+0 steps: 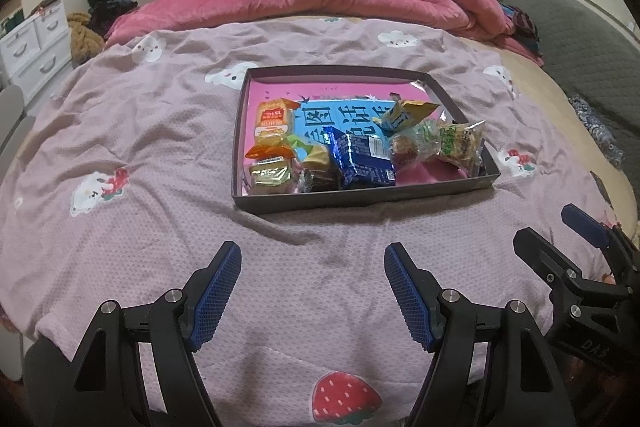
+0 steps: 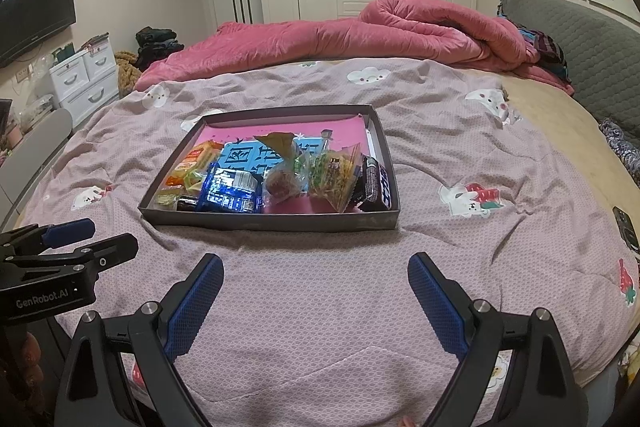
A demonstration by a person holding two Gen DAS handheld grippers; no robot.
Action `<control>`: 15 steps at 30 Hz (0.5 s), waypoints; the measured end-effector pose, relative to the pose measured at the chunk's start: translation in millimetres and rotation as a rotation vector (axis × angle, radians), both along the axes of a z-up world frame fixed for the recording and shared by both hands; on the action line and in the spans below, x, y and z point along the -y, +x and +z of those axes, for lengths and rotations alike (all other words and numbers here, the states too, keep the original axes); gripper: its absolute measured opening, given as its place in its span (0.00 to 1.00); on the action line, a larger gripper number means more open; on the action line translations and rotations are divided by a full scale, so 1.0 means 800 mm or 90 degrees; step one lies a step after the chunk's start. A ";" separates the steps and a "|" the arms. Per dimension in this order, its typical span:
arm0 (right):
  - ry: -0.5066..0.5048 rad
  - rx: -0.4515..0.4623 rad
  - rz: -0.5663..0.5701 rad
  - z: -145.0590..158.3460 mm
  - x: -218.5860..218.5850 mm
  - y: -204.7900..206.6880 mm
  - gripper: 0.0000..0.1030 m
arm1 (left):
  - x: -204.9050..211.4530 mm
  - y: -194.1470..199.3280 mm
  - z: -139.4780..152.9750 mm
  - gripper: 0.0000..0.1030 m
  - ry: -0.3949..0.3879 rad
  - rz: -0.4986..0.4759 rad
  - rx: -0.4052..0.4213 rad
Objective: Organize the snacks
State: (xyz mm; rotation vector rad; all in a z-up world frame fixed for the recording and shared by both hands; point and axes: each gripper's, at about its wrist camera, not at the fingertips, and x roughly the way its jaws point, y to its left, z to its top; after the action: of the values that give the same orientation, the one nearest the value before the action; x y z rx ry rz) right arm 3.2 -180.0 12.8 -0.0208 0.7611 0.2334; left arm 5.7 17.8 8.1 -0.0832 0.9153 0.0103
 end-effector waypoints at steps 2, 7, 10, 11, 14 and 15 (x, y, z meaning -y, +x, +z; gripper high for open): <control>0.001 0.000 0.001 -0.001 0.000 0.000 0.91 | -0.002 0.001 -0.001 0.73 0.000 0.002 -0.001; 0.009 -0.004 0.002 -0.004 -0.001 0.002 0.93 | -0.005 0.004 -0.005 0.73 -0.004 0.011 -0.006; 0.014 -0.011 0.003 -0.008 -0.001 0.005 0.94 | -0.009 0.008 -0.010 0.73 -0.017 0.010 -0.009; 0.017 -0.014 0.004 -0.009 0.000 0.007 0.94 | -0.009 0.009 -0.012 0.73 -0.020 0.009 -0.011; 0.030 -0.020 0.002 -0.014 0.002 0.012 0.99 | -0.014 0.016 -0.019 0.73 -0.026 0.012 -0.020; 0.034 -0.023 0.000 -0.017 0.004 0.014 0.99 | -0.014 0.018 -0.020 0.73 -0.026 0.013 -0.022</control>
State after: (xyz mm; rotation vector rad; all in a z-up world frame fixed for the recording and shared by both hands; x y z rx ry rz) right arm 14.3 -183.0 -0.4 0.0344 0.7903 0.2540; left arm 20.4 29.2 -8.0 -0.1299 0.9495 0.0116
